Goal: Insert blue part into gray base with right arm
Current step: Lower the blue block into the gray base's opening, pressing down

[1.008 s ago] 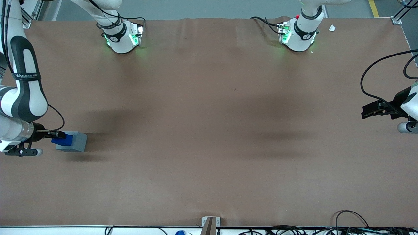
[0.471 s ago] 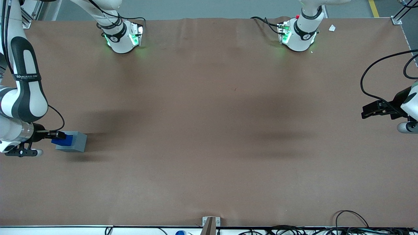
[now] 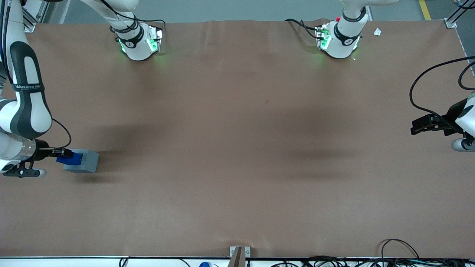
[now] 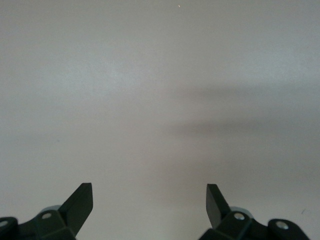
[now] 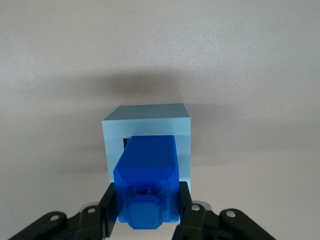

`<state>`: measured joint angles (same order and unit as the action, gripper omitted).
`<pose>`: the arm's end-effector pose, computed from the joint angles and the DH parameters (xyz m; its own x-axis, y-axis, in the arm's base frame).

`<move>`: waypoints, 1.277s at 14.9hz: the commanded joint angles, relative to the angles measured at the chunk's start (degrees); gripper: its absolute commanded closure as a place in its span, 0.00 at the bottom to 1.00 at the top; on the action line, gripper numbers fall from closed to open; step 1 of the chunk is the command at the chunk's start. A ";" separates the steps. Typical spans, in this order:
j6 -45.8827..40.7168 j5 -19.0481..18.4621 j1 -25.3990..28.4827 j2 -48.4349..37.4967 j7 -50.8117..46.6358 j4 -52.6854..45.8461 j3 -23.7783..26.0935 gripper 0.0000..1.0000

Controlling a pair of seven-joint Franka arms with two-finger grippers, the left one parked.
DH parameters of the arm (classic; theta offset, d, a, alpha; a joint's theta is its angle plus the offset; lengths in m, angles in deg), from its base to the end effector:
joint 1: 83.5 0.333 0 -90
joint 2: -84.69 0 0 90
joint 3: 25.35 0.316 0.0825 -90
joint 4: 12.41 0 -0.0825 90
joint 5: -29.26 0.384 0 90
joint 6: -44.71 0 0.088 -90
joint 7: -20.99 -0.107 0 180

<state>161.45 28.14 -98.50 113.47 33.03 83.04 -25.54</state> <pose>0.6383 -0.1742 0.3049 0.9904 -0.0437 -0.1313 -0.0454 -0.9989 -0.0098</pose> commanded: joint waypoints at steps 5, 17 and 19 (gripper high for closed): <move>-0.82 -0.37 -0.47 0.49 0.35 -0.27 0.81 0.98; -0.90 -0.46 -0.38 0.57 0.44 -0.18 0.81 0.73; -0.82 -0.37 -0.38 0.92 0.35 -0.18 0.81 0.00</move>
<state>160.73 28.14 -98.47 113.98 33.04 83.07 -25.12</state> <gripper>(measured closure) 0.445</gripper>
